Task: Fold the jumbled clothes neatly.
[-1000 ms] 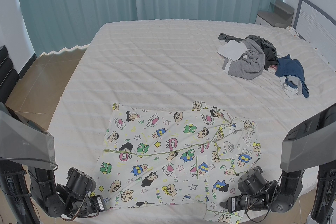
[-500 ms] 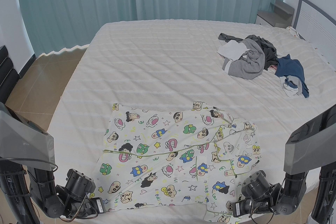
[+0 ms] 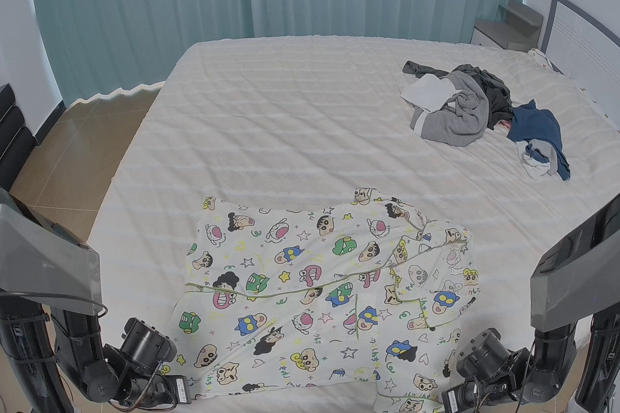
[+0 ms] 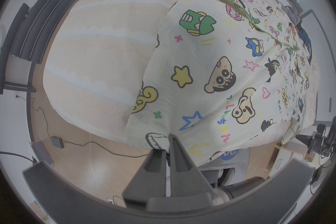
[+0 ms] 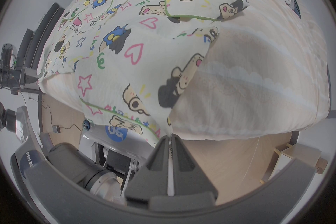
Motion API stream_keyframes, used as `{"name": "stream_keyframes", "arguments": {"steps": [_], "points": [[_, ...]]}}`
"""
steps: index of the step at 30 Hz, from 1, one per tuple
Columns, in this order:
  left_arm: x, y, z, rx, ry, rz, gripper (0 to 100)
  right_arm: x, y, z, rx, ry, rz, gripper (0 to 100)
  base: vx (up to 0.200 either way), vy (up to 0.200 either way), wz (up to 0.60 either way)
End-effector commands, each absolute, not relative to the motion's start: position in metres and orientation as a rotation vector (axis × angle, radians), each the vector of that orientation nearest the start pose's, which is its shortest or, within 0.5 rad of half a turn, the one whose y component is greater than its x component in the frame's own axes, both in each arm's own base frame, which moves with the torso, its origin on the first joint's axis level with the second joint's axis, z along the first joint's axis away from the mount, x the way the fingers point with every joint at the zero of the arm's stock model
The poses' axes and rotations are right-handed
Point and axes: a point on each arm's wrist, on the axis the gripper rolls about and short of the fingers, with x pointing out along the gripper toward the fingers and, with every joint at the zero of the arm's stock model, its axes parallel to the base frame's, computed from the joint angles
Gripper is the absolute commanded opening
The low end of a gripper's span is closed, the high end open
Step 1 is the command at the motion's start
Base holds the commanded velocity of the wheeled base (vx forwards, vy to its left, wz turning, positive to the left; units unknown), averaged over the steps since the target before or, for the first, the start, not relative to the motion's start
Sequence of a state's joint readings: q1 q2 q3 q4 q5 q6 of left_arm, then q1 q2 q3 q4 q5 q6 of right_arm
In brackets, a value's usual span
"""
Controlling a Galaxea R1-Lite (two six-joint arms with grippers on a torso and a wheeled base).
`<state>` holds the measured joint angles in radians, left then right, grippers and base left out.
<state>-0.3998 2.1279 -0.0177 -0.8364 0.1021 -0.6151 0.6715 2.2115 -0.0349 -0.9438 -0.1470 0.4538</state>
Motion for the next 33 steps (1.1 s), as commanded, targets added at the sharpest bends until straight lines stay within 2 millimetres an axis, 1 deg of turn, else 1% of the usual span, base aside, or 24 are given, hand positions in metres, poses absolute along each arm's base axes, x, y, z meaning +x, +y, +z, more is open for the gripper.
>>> {"name": "stream_keyframes", "arguments": {"steps": [1,9,13,14,20,21,23,24,25,26,27,28,30,33], "points": [[0.147,-0.06,-0.033,-0.2,1.28,0.136,0,0.134,0.105,-0.042,-0.115,1.215,0.191,0,0.0,0.0,0.0],[0.146,-0.06,-0.033,-0.197,1.283,0.134,0,0.132,0.106,-0.042,-0.128,1.215,0.205,0,0.0,0.0,0.0],[0.147,-0.06,-0.032,-0.203,1.283,0.122,0,0.134,0.107,-0.035,-0.112,1.177,0.221,0,0.0,0.0,0.0],[0.147,-0.061,-0.032,-0.208,1.285,0.108,100,0.134,0.107,-0.034,-0.108,1.168,0.224,0,0.0,0.0,0.0],[0.148,-0.06,-0.029,-0.24,1.27,0.099,100,0.134,0.106,-0.026,-0.098,1.134,0.239,0,0.0,0.0,0.0],[0.148,-0.06,-0.028,-0.243,1.265,0.101,100,0.134,0.106,-0.025,-0.098,1.133,0.239,100,0.0,0.0,0.0],[0.15,-0.059,-0.024,-0.249,1.236,0.101,100,0.136,0.107,-0.024,-0.09,1.12,0.242,100,0.0,0.0,0.0],[0.151,-0.059,-0.016,-0.274,1.185,0.09,100,0.138,0.107,-0.021,-0.08,1.098,0.237,100,0.0,0.0,0.0],[0.152,-0.058,-0.015,-0.277,1.18,0.089,100,0.139,0.107,-0.021,-0.077,1.094,0.237,100,0.0,0.0,0.0],[0.153,-0.057,-0.002,-0.314,1.109,0.072,100,0.144,0.106,-0.015,-0.051,1.051,0.23,100,0.0,0.0,0.0],[0.153,-0.057,-0.002,-0.314,1.109,0.072,100,0.144,0.106,-0.015,-0.051,1.051,0.23,100,0.0,0.0,0.0],[0.153,-0.052,0.013,-0.351,1.029,0.057,100,0.15,0.105,-0.007,-0.025,1.001,0.225,100,0.0,0.0,0.0],[0.152,-0.05,0.021,-0.366,0.987,0.054,100,0.157,0.104,0.0,0.002,0.957,0.219,100,0.0,0.0,0.0],[0.149,-0.044,0.035,-0.366,0.917,0.042,100,0.18,0.106,0.018,0.072,0.845,0.202,100,0.0,0.0,0.0]]}}
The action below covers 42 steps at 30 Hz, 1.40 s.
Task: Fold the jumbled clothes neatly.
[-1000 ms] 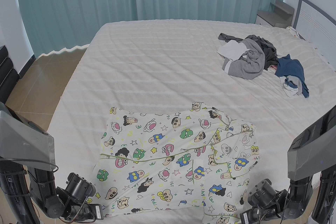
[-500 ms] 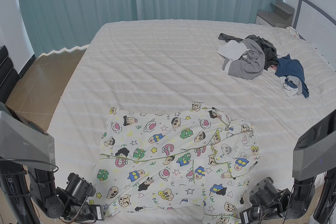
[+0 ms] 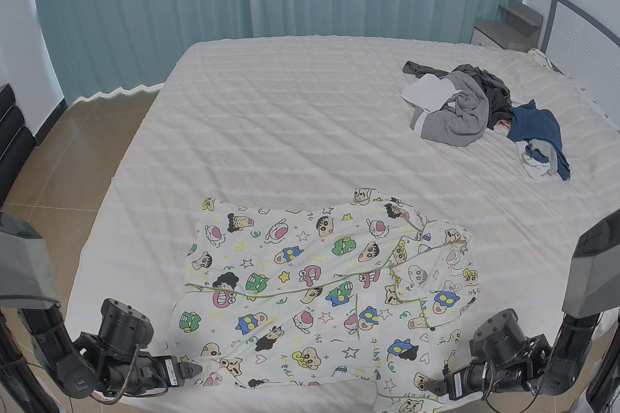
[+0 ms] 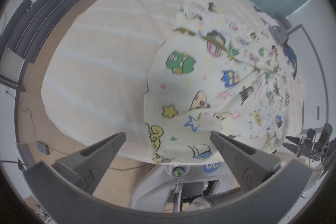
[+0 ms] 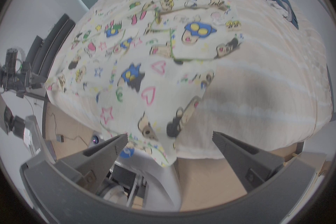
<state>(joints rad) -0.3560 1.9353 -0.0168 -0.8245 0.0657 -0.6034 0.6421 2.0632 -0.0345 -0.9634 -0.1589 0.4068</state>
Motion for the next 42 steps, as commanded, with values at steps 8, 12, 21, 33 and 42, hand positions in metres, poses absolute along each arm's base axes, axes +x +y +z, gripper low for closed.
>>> {"name": "stream_keyframes", "arguments": {"steps": [8,12,21,33,42], "points": [[0.123,-0.039,0.054,-0.429,0.974,-0.129,100,0.236,0.122,0.076,0.16,0.697,0.182,100,0.0,0.0,0.0],[0.123,-0.037,0.063,-0.447,0.966,-0.134,100,0.265,0.134,0.109,0.191,0.677,0.168,100,0.0,0.0,0.0],[0.124,-0.031,0.081,-0.549,0.862,-0.183,100,0.355,0.145,0.12,0.268,0.62,0.059,100,0.0,0.0,0.0],[0.117,-0.03,0.093,-0.667,0.8,-0.198,100,0.446,0.165,0.081,0.33,0.676,-0.097,100,0.0,0.0,0.0],[0.111,-0.029,0.086,-0.665,0.825,-0.188,100,0.479,0.168,0.049,0.383,0.72,-0.172,100,0.0,0.0,0.0]]}}
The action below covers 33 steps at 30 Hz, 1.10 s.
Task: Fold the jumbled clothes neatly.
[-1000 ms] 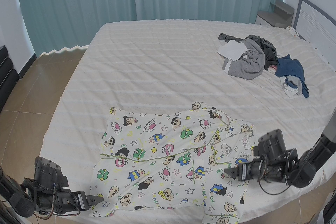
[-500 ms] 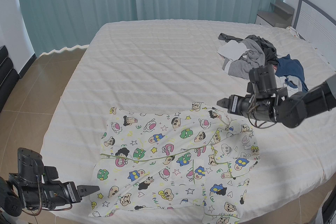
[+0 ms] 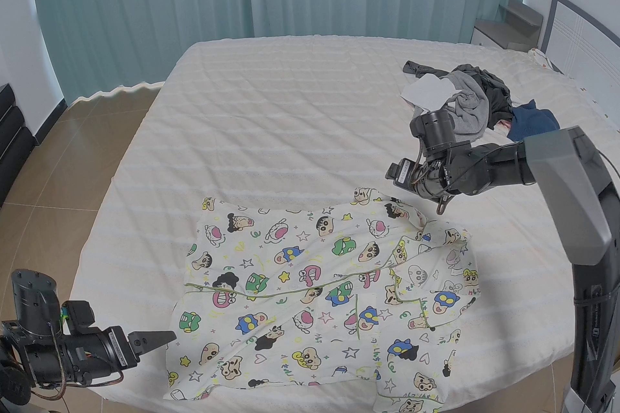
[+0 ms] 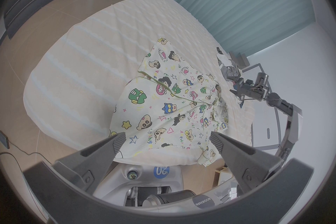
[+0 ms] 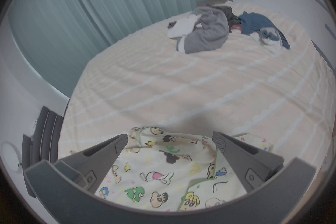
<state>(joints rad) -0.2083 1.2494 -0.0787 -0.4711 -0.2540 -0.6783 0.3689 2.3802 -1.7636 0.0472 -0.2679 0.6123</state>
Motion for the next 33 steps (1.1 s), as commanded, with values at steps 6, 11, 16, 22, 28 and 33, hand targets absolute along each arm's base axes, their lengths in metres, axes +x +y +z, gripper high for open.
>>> {"name": "stream_keyframes", "arguments": {"steps": [6,11,16,22,28,33], "points": [[0.11,-0.029,0.085,-0.665,0.83,-0.188,100,0.486,0.17,0.037,0.389,0.732,-0.181,100,0.0,0.0,0.0],[0.107,-0.029,0.083,-0.663,0.841,-0.186,100,0.487,0.175,0.033,0.409,0.733,-0.176,100,0.0,0.0,0.0],[0.104,-0.028,0.08,-0.662,0.851,-0.182,100,0.49,0.175,0.036,0.432,0.711,-0.18,0,0.0,0.0,0.0],[0.105,-0.028,0.08,-0.659,0.85,-0.185,100,0.489,0.172,0.052,0.45,0.676,-0.187,0,0.0,0.0,0.0],[0.105,-0.028,0.08,-0.659,0.85,-0.185,100,0.484,0.172,0.082,0.492,0.626,-0.181,0,0.0,0.0,0.0],[0.104,-0.028,0.08,-0.659,0.851,-0.184,100,0.475,0.172,0.106,0.508,0.593,-0.167,0,0.0,0.0,0.0]]}}
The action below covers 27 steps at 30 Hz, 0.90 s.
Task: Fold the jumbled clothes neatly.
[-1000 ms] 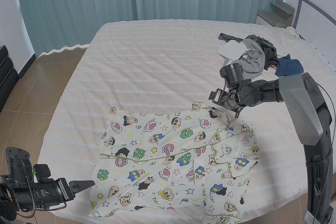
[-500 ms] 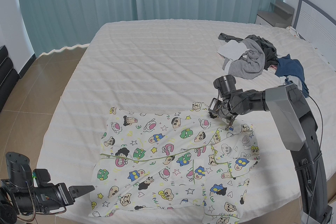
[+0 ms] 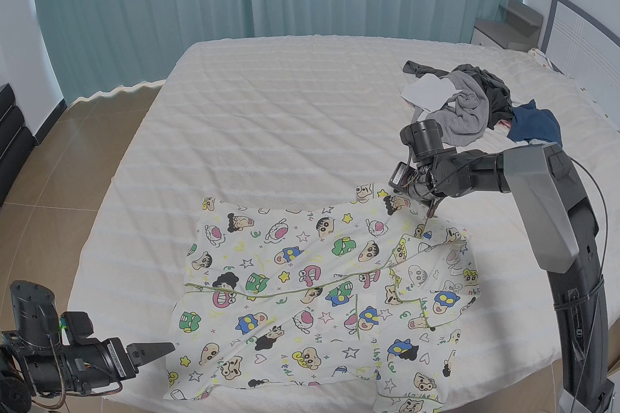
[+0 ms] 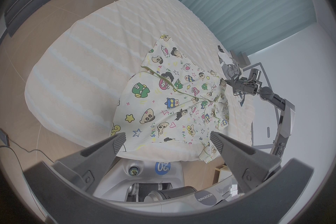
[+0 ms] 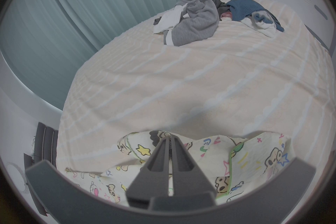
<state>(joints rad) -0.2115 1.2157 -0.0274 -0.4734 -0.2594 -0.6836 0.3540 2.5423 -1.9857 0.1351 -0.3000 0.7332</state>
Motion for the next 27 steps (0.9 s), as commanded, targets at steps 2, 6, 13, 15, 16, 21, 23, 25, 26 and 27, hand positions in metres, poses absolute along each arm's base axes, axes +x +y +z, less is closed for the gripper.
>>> {"name": "stream_keyframes", "arguments": {"steps": [2,6,13,15,16,21,23,25,26,27], "points": [[0.104,-0.028,0.08,-0.658,0.851,-0.183,100,0.468,0.174,0.112,0.5,0.597,-0.161,0,0.0,0.0,0.0],[0.102,-0.028,0.081,-0.659,0.838,-0.19,100,0.453,0.177,0.13,0.503,0.571,-0.137,0,0.0,0.0,0.0],[0.098,-0.027,0.085,-0.665,0.807,-0.204,100,0.439,0.174,0.146,0.484,0.439,-0.115,0,0.0,0.0,0.0],[0.097,-0.027,0.085,-0.665,0.804,-0.205,100,0.437,0.174,0.14,0.435,0.414,-0.103,0,0.0,0.0,0.0],[0.097,-0.027,0.085,-0.665,0.804,-0.205,100,0.437,0.174,0.136,0.414,0.396,-0.089,0,0.0,0.0,0.0],[0.098,-0.027,0.084,-0.665,0.812,-0.203,100,0.438,0.171,0.107,0.335,0.399,-0.079,0,0.0,0.0,0.0],[0.099,-0.027,0.085,-0.665,0.809,-0.204,100,0.439,0.17,0.103,0.329,0.411,-0.085,0,0.0,0.0,0.0],[0.102,-0.027,0.086,-0.666,0.807,-0.2,100,0.438,0.167,0.099,0.322,0.43,-0.09,0,0.0,0.0,0.0],[0.105,-0.028,0.088,-0.662,0.801,-0.195,100,0.435,0.163,0.097,0.317,0.45,-0.093,0,0.0,0.0,0.0],[0.106,-0.028,0.089,-0.661,0.797,-0.198,100,0.433,0.161,0.097,0.315,0.455,-0.096,0,0.0,0.0,0.0]]}}
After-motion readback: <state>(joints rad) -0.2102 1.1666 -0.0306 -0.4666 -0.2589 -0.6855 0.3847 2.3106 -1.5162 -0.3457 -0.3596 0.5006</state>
